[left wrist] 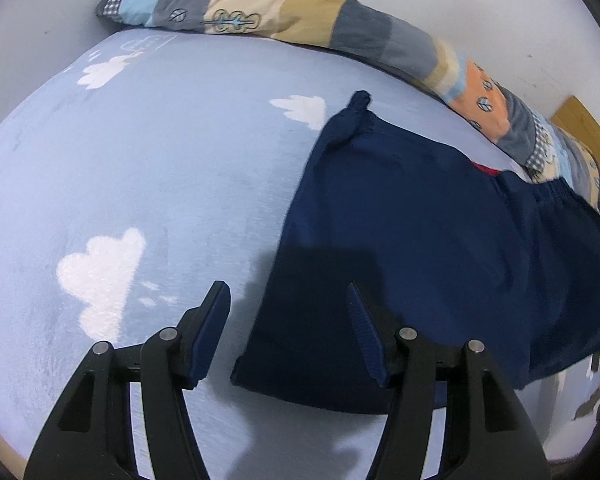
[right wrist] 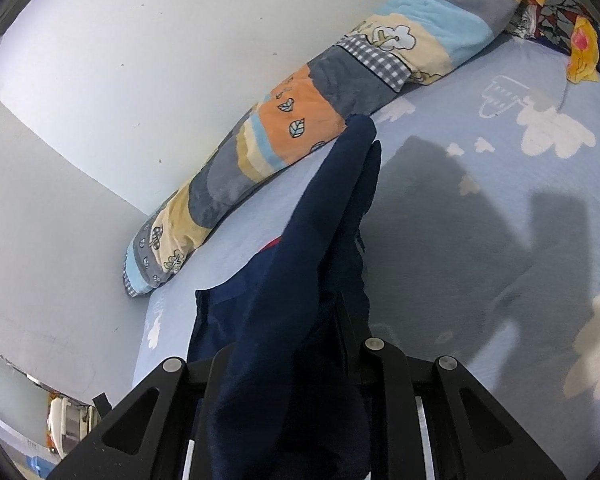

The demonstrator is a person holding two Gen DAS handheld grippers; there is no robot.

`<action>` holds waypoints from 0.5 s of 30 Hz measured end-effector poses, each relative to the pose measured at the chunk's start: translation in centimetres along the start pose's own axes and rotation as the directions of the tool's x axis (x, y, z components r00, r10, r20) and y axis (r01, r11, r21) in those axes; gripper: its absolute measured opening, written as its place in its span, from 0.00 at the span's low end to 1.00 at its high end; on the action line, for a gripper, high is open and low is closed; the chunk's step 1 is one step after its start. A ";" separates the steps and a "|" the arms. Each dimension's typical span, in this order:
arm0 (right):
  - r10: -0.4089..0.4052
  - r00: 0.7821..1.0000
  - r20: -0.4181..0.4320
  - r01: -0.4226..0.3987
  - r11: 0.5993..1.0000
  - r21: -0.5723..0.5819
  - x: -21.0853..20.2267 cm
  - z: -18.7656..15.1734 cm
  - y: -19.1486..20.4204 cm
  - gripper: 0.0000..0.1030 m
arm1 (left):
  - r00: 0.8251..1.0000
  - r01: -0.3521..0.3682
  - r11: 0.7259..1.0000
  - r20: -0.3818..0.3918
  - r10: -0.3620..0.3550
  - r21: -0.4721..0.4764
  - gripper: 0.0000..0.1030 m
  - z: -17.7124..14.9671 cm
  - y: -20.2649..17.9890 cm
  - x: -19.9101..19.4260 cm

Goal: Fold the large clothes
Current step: 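Carry the folded half over and lower it onto the other half with the right gripper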

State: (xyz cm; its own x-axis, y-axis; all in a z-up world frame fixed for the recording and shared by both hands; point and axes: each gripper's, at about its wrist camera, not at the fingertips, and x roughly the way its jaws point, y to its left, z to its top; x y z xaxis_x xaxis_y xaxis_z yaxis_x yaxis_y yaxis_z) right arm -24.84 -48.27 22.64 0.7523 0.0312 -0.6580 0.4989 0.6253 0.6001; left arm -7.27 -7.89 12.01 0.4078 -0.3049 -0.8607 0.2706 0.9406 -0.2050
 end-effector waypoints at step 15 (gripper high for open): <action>0.007 1.000 0.006 -0.007 0.999 -0.038 0.6 -0.6 2.6 0.20 | 1.000 0.013 1.000 0.008 -0.014 0.028 0.58 -0.5 0.1 -0.8</action>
State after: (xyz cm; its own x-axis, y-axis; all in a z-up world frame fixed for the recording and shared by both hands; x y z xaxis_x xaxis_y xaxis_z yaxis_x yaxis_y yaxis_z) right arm -23.31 -46.17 23.52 0.7583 0.0309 -0.6511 0.4774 0.6539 0.5870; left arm -7.99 -7.53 12.45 0.4112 -0.3188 -0.8539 0.3007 0.9318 -0.2031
